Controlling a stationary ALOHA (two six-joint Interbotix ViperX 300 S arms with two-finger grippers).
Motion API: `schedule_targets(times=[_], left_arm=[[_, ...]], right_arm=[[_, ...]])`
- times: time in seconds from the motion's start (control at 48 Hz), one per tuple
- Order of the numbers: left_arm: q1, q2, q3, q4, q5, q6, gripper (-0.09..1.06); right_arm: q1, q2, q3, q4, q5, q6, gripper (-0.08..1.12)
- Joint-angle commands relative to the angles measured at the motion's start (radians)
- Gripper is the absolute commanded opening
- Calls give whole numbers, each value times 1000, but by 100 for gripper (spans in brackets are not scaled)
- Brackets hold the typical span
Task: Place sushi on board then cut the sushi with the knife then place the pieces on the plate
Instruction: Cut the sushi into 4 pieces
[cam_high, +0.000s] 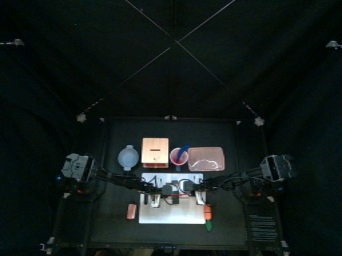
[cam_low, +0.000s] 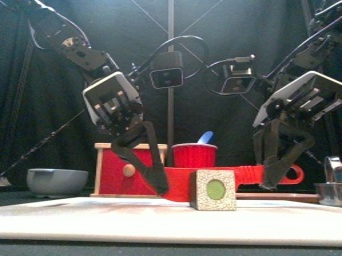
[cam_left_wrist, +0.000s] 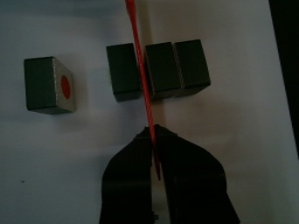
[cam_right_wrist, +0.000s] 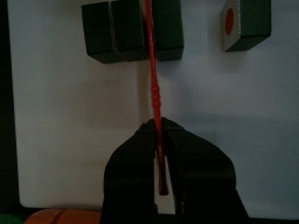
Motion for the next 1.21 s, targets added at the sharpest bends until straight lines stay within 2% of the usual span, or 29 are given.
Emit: schedule_targets(times=[0.021, 0.229, 0.625, 0.708, 0.833, 0.938, 1.083, 1.208], left_arm=[[-17, -26, -17, -3, 6, 2, 37], [-21, -37, -17, -20, 6, 3, 37], [-21, -135, -18, -6, 31, 6, 37], [-32, -146, -18, -8, 29, 5, 37], [-60, -138, -20, -9, 25, 5, 37], [-71, -129, -20, -15, 25, 2, 37], [-72, -117, -20, -35, 26, 2, 37], [-72, -103, -21, -40, 31, 2, 37]], right_arm=[[8, -32, -11, 11, 9, -3, 34], [12, -54, -12, 21, 20, -3, 34], [8, -199, -11, 21, 43, -3, 34], [15, -221, -6, 25, 43, -2, 34], [41, -219, 0, 52, 37, -3, 34], [63, -209, 5, 80, 32, -3, 34], [77, -195, 8, 98, 25, -3, 34], [77, -176, 12, 101, 11, -3, 34]])
